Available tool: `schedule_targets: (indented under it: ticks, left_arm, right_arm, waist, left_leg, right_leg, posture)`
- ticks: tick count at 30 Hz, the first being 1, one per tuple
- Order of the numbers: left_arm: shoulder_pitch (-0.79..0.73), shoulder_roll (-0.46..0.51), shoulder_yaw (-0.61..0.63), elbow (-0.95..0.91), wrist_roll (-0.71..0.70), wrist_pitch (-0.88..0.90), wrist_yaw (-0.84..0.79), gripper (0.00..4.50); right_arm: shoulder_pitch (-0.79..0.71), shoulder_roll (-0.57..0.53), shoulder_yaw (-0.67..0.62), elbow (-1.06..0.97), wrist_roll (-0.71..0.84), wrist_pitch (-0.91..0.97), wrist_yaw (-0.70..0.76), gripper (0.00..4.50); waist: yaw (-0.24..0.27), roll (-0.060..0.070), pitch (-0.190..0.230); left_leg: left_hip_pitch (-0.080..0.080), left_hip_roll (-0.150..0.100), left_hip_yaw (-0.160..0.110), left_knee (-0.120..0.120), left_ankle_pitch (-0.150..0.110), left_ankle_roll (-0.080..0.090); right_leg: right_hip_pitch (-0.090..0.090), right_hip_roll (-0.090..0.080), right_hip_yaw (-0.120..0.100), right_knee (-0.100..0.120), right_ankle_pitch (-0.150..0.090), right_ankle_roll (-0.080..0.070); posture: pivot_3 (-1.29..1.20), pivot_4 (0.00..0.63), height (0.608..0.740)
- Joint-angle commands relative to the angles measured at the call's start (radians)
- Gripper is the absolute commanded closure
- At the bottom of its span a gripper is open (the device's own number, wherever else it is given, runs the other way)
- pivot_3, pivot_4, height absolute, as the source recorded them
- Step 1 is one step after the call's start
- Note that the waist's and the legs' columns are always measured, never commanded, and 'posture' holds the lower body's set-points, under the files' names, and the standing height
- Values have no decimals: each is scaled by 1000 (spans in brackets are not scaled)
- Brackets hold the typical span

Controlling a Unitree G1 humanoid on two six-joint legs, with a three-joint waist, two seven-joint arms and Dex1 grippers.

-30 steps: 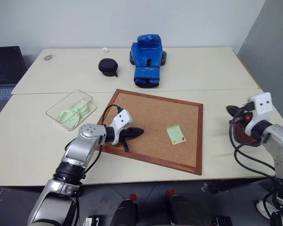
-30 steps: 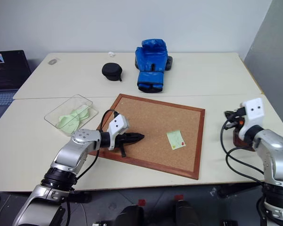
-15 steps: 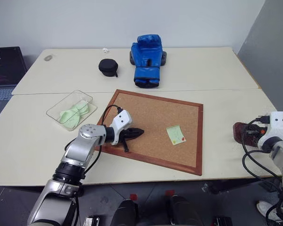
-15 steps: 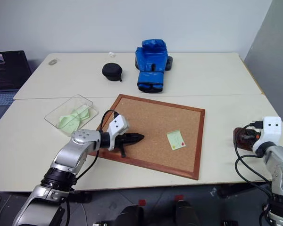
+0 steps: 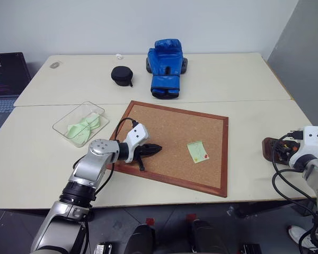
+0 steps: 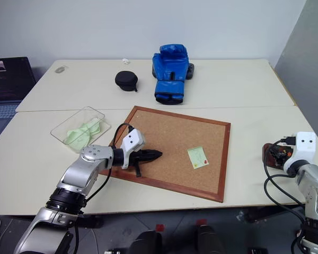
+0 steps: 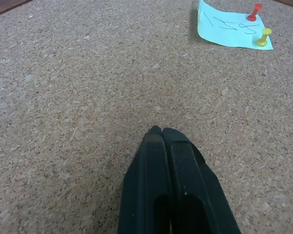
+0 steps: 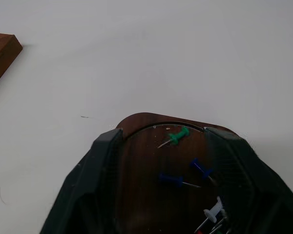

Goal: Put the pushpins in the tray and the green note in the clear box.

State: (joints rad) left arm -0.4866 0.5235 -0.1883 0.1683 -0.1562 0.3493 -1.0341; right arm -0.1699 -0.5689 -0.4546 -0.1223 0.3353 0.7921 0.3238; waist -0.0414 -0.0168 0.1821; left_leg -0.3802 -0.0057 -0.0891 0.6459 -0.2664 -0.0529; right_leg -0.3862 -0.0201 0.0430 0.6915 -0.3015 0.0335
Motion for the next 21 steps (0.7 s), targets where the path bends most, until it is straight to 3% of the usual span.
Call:
schedule_targets:
  ticks: [1, 7, 11, 15, 21]
  left_arm:
    - [6, 6, -20, 13, 13, 10, -8, 4500]
    - [-5, 2, -23, 32, 17, 1, -11, 4500]
    - [-20, -3, -27, 54, 21, -7, -12, 4500]
    - [-34, -9, -29, 66, 23, -14, -15, 4500]
    - [-41, -14, -32, 74, 27, -24, -10, 4500]
  right_arm:
    - [18, -56, -4, -55, 12, -45, 66, 1167]
    - [90, -144, 145, -223, 113, -163, 401, 1167]
    - [94, -144, 264, -303, 154, -208, 522, 1167]
    - [61, -110, 403, -275, 107, -275, 565, 1167]
    - [-15, -45, 498, -155, 50, -343, 549, 1167]
  waist:
    - [0, 0, 0]
    - [-1, 0, 0]
    - [1, 0, 0]
    - [3, 0, 0]
    - [9, 0, 0]
  left_leg:
    - [0, 0, 0, 0, 0, 0]
    - [1, 0, 0, 0, 0, 0]
    - [1, 0, -1, 1, 0, 0]
    - [0, 0, -2, 1, 0, 0]
    - [0, 0, -2, 2, 0, 0]
  right_leg:
    - [0, 0, 0, 0, 0, 0]
    - [1, 1, 0, -1, 0, 0]
    - [2, 1, -1, -1, 0, 0]
    - [2, 1, -2, -1, 0, 0]
    - [2, 0, -2, -2, 0, 1]
  posture:
    - [0, 150, 740]
    - [0, 150, 740]
    - [0, 150, 740]
    - [0, 150, 740]
    - [0, 150, 740]
